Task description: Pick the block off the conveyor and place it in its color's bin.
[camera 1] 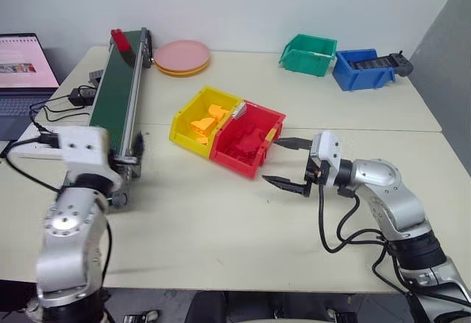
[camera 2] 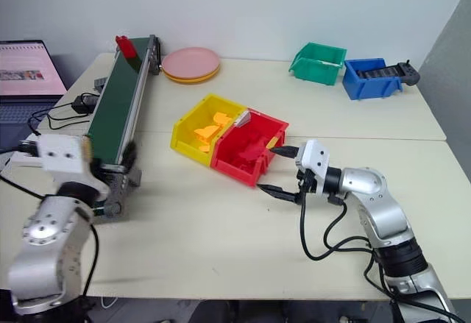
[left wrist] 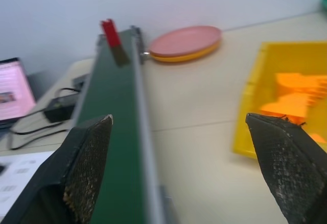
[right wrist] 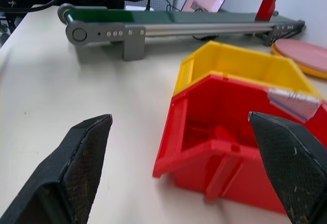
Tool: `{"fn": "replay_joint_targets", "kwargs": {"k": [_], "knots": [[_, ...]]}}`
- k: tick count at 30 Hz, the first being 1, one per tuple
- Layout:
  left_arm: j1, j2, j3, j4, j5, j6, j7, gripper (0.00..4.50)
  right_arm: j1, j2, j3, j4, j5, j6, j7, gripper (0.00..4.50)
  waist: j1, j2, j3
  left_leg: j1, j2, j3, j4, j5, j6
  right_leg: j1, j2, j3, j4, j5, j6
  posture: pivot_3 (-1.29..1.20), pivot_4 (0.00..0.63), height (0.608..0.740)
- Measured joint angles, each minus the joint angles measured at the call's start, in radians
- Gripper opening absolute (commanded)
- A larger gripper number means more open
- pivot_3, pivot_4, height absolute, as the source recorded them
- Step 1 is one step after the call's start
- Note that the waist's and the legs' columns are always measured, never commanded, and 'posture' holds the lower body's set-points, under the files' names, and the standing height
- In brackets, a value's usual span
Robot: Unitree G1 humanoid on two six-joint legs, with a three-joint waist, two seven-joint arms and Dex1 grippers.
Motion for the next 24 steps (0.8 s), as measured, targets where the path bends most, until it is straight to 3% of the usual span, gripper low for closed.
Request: {"fn": "replay_joint_targets", "kwargs": {"k": [8, 24], "knots": [[-0.024, 0.053, 0.023, -0.003, -0.011, 0.118, 0.026, 4.34, -0.226, 0.002, -0.028, 0.023, 0.085, 0.111, 0.042, 4.5, -0.001, 0.0, 0.001, 0.0, 0.0, -0.001, -0.001, 0.0, 0.0, 0.0, 0.0, -0.001, -0.001, 0.0, 0.0, 0.0, 0.15, 0.74], [0.026, 0.026, 0.039, -0.034, -0.05, 0.173, 0.045, 4.34, -0.233, -0.039, -0.011, 0.054, 0.091, 0.172, 0.146, 4.5, 0.003, 0.001, 0.002, -0.002, -0.001, 0.0, -0.002, 0.0, 0.0, -0.001, -0.003, -0.002, -0.004, 0.0, 0.0, 0.0, 0.15, 0.74]]}}
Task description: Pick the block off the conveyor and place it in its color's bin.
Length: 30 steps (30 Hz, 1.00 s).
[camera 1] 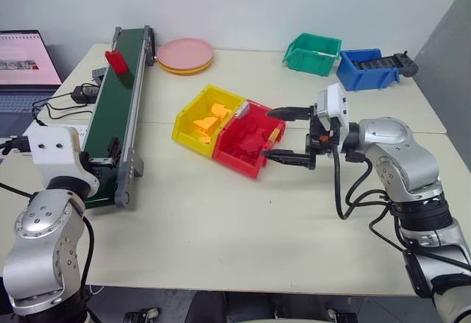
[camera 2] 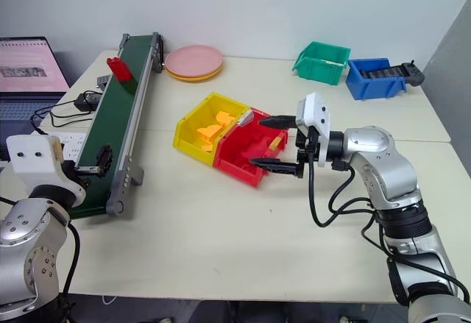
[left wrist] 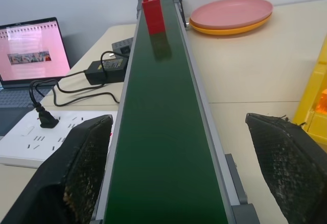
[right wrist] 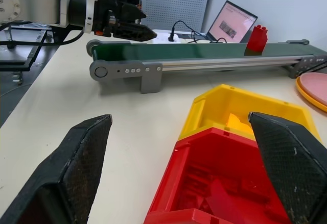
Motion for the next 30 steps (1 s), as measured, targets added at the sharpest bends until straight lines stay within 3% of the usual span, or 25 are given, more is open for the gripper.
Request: {"fn": "replay_joint_targets", "kwargs": {"k": [15, 30], "knots": [[-0.069, 0.001, 0.043, 0.065, -0.032, 0.019, -0.001, 4.34, -0.001, -0.001, 0.001, -0.067, 0.006, 0.136, -0.049, 4.5, 0.0, 0.0, 0.0, 0.0, 0.0, 0.0, 0.0, 0.0, 0.0, 0.0, 0.0, 0.0, -0.001, 0.0, 0.0, 0.0, 0.15, 0.74], [-0.165, 0.047, -0.029, 0.287, -0.009, 0.018, -0.004, 4.34, 0.004, -0.005, -0.002, -0.157, 0.036, 0.218, -0.107, 4.5, 0.0, 0.0, 0.0, 0.0, 0.0, 0.0, -0.001, 0.0, 0.0, 0.0, 0.0, 0.0, -0.002, 0.0, 0.0, 0.0, 0.15, 0.74]]}}
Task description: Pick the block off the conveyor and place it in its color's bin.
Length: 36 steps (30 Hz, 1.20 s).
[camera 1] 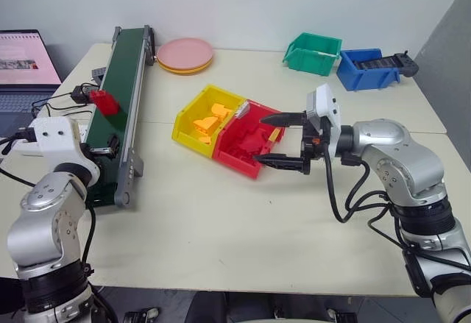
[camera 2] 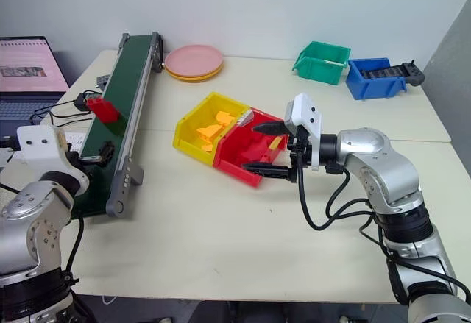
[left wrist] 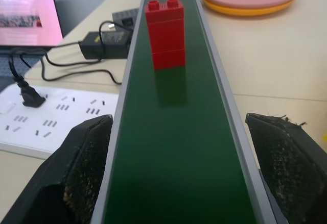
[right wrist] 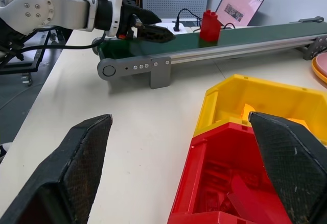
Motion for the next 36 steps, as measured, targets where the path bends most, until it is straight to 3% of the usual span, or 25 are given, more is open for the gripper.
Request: {"fn": "replay_joint_targets", "kwargs": {"k": [14, 24, 30, 36], "knots": [[-0.029, -0.009, -0.034, 0.08, 0.032, -0.017, 0.031, 4.34, 0.059, -0.057, -0.007, -0.083, 0.007, 0.011, -0.002, 4.5, 0.001, 0.0, 0.0, 0.0, 0.0, 0.0, -0.004, 0.0, 0.0, 0.0, 0.0, 0.0, -0.003, 0.0, 0.0, 0.0, 0.15, 0.74], [-0.039, -0.047, -0.023, 0.068, 0.028, 0.008, 0.075, 2.54, 0.066, -0.068, -0.019, -0.09, 0.032, 0.02, -0.01, 4.5, 0.001, 0.0, 0.0, 0.0, 0.0, 0.0, -0.005, 0.0, 0.0, 0.0, -0.001, -0.001, -0.003, 0.0, 0.0, 0.0, 0.15, 0.74], [-0.005, -0.082, -0.027, -0.047, 0.036, 0.043, 0.116, 1.52, 0.066, -0.07, -0.02, -0.089, 0.033, 0.019, -0.011, 4.5, 0.002, 0.0, 0.0, 0.0, 0.0, 0.0, -0.005, 0.0, 0.0, 0.0, -0.001, 0.0, -0.003, 0.0, 0.001, 0.0, 0.15, 0.74], [-0.011, -0.058, -0.056, -0.132, 0.055, 0.051, 0.116, 1.53, 0.063, -0.07, -0.019, -0.086, 0.033, 0.017, -0.011, 4.5, 0.002, 0.0, 0.0, 0.0, 0.0, 0.0, -0.006, 0.0, 0.0, 0.0, -0.001, 0.0, -0.003, 0.0, 0.0, 0.0, 0.15, 0.74]]}}
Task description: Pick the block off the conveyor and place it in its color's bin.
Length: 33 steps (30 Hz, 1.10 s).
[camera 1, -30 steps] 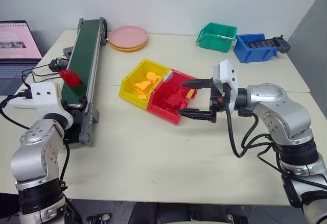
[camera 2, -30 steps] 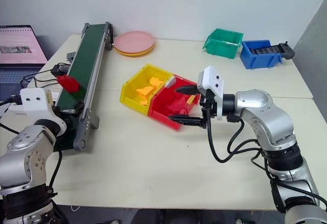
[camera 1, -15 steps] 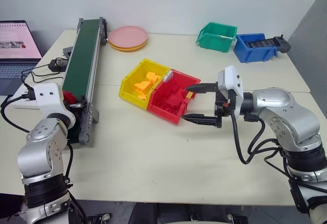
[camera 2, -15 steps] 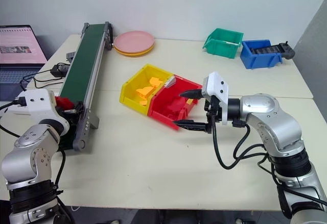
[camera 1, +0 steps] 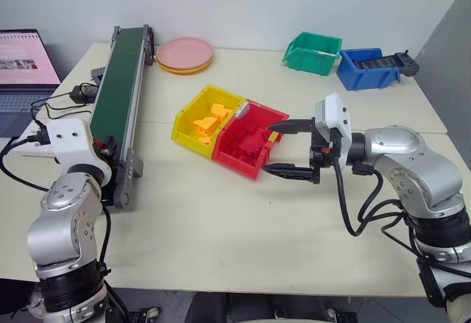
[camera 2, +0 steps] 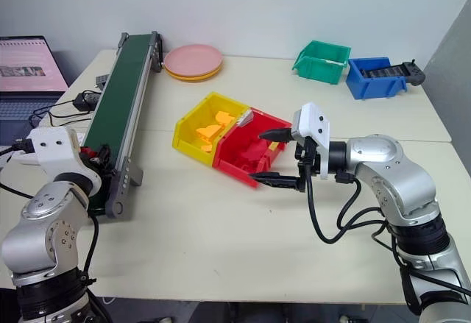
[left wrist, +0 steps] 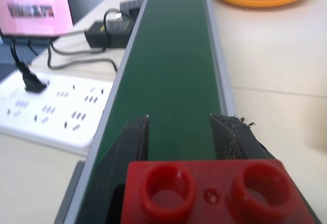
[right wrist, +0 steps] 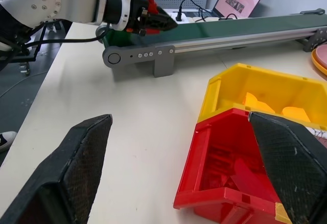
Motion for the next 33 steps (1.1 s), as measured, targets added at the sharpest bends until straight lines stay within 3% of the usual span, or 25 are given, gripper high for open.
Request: {"fn": "replay_joint_targets", "kwargs": {"k": [8, 12, 17, 21, 27, 29, 33], "knots": [[-0.11, 0.047, -0.141, -0.023, -0.046, 0.025, -0.133, 1.53, 0.005, -0.02, -0.019, -0.004, 0.0, -0.004, -0.011, 4.5, 0.003, 0.0, 0.0, 0.0, 0.0, 0.0, 0.0, 0.0, 0.0, 0.0, 0.0, 0.0, 0.0, 0.0, 0.0, 0.0, 0.15, 0.74], [-0.351, 0.004, -0.375, 0.128, -0.108, -0.007, -0.351, 1.53, 0.043, -0.119, -0.091, -0.055, 0.002, 0.025, -0.028, 4.5, 0.025, 0.0, 0.001, -0.003, -0.003, -0.001, 0.003, 0.0, -0.001, 0.001, -0.001, -0.001, -0.001, 0.001, 0.001, 0.0, 0.15, 0.74], [-0.495, -0.037, -0.543, 0.358, -0.081, -0.136, -0.533, 1.53, 0.106, -0.185, -0.144, -0.136, 0.004, 0.11, -0.097, 4.5, 0.002, 0.0, 0.001, -0.002, -0.001, 0.003, 0.002, 0.001, -0.001, -0.001, 0.0, 0.002, -0.001, 0.001, 0.001, 0.0, 0.15, 0.74], [-0.56, -0.086, -0.622, 0.523, -0.032, -0.244, -0.613, 1.53, 0.162, -0.226, -0.202, -0.203, 0.017, 0.157, -0.13, 4.5, 0.0, 0.0, 0.001, -0.002, -0.001, 0.003, 0.0, 0.0, 0.0, -0.002, 0.001, 0.002, -0.001, 0.0, 0.001, 0.0, 0.15, 0.74], [-0.601, -0.122, -0.644, 0.693, 0.033, -0.361, -0.658, 1.53, 0.229, -0.247, -0.267, -0.286, 0.054, 0.209, -0.173, 4.5, 0.0, 0.0, 0.001, -0.002, -0.001, 0.003, 0.0, 0.0, 0.0, -0.002, 0.001, 0.003, -0.001, 0.0, 0.001, 0.0, 0.15, 0.74], [-0.606, -0.122, -0.642, 0.727, 0.046, -0.383, -0.666, 2.25, 0.26, -0.247, -0.287, -0.314, 0.075, 0.228, -0.192, 4.5, 0.0, 0.0, 0.001, -0.002, -0.001, 0.003, 0.001, 0.0, 0.0, -0.002, 0.001, 0.003, -0.001, 0.0, 0.001, 0.0, 0.15, 0.74], [-0.611, -0.129, -0.642, 0.729, 0.046, -0.384, -0.71, 3.03, 0.271, -0.248, -0.295, -0.336, 0.088, 0.24, -0.216, 4.5, 0.0, 0.0, 0.001, -0.003, -0.001, 0.003, 0.002, 0.0, 0.0, -0.002, 0.001, 0.003, -0.001, 0.0, 0.001, 0.0, 0.15, 0.74]]}}
